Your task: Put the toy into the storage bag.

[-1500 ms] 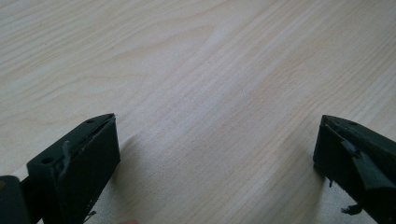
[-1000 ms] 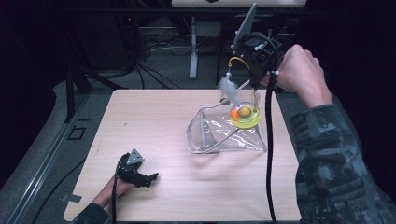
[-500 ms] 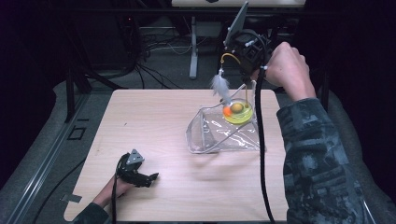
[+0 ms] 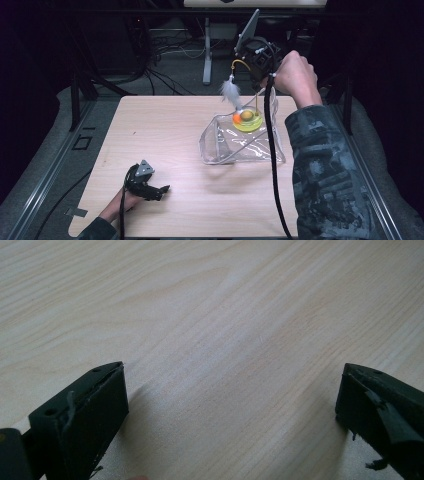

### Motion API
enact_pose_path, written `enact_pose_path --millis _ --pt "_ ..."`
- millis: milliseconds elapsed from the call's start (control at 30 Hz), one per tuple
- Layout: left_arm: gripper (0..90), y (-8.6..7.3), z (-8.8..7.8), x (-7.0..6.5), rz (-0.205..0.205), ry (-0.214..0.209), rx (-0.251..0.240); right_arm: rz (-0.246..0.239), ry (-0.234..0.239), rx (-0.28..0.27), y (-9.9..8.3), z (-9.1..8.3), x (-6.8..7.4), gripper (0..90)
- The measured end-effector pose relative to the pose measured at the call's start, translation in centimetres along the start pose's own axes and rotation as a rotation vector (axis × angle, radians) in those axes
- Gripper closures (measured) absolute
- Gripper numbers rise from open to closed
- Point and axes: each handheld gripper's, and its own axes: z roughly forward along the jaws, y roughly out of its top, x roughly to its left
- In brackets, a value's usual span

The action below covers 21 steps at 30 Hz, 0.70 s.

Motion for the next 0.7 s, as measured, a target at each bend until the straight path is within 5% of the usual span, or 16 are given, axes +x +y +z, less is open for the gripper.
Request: enact_pose_path --millis 700 --pt "0.3 0.0 0.0 0.0 0.002 -0.002 0.001 0.022 0.025 0.066 -1.1 6.9 -0.5 87.4"
